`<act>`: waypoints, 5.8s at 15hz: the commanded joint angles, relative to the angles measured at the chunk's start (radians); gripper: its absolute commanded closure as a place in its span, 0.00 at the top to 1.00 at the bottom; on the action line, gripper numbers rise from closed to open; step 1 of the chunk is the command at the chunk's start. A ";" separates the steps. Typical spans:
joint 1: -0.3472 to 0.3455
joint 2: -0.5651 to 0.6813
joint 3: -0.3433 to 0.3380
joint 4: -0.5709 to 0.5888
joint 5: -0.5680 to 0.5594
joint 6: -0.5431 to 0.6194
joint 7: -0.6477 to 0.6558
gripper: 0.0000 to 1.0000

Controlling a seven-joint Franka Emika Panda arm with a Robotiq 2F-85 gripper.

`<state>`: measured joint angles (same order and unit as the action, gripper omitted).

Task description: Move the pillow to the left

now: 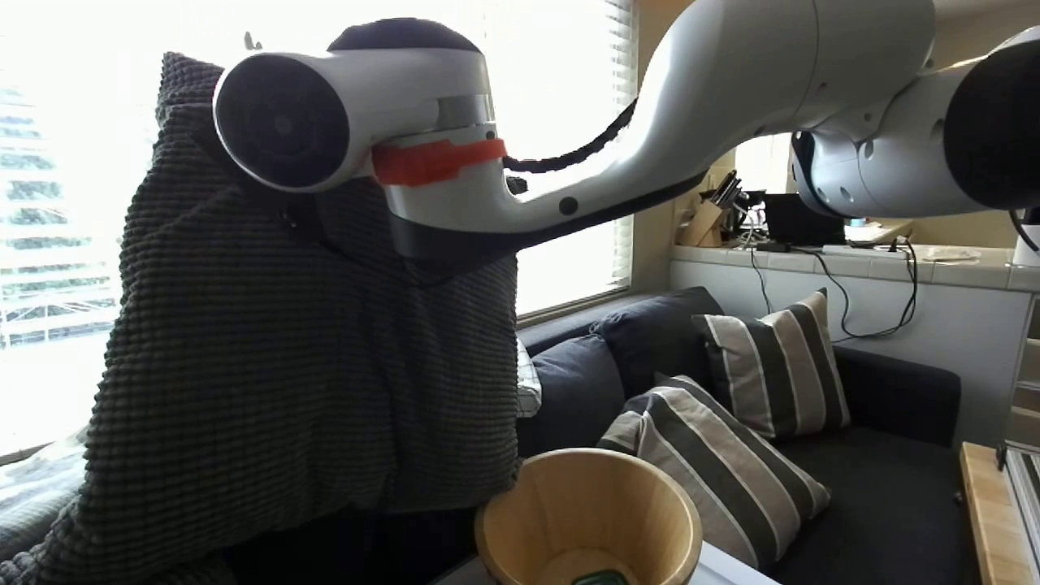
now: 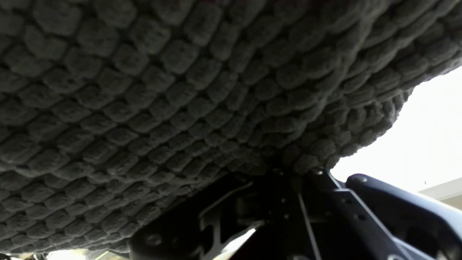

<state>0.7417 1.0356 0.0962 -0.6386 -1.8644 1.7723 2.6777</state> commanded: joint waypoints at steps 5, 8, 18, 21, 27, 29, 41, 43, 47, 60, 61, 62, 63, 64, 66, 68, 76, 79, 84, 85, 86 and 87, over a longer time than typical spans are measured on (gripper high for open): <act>-0.072 -0.134 0.049 -0.157 0.075 0.226 -0.305 0.01; -0.139 -0.223 0.074 -0.241 0.140 0.279 -0.456 0.01; -0.276 -0.534 0.019 -0.588 0.039 0.516 -0.556 0.01; -0.291 -0.611 0.003 -0.684 -0.022 0.579 -0.559 0.01; -0.302 -0.715 -0.017 -0.840 -0.149 0.701 -0.567 0.01; -0.297 -0.720 -0.017 -0.864 -0.216 0.721 -0.537 0.01; -0.274 -0.563 0.134 -0.901 -0.260 0.368 -0.504 0.01; -0.269 -0.524 0.170 -0.890 -0.217 0.313 -0.519 0.01; -0.276 -0.487 0.216 -0.882 -0.089 0.330 -0.587 0.01; -0.277 -0.451 0.227 -0.740 0.290 0.438 -0.808 0.54; -0.271 -0.450 0.223 -0.698 0.304 0.428 -0.784 0.61; -0.267 -0.454 0.221 -0.660 0.336 0.411 -0.789 0.68; -0.249 -0.460 0.208 -0.621 0.370 0.337 -0.815 0.77; -0.237 -0.462 0.198 -0.586 0.406 0.262 -0.849 0.83; -0.233 -0.481 0.185 -0.549 0.474 0.140 -0.941 0.99; -0.264 -0.518 0.202 -0.564 0.509 0.023 -0.986 1.00; -0.414 -0.749 0.200 -0.862 0.760 -0.294 -0.975 1.00; -0.463 -0.844 0.166 -1.007 0.928 -0.329 -0.980 1.00; -0.553 -1.007 0.102 -1.258 1.226 -0.271 -1.021 1.00; -0.567 -1.030 0.088 -1.295 1.280 -0.265 -1.033 1.00; -0.581 -1.051 0.070 -1.334 1.329 -0.266 -1.043 1.00; -0.595 -1.069 0.053 -1.366 1.378 -0.265 -1.054 1.00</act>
<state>0.1842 0.0665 0.1872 -1.8591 -0.6183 1.4601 1.6589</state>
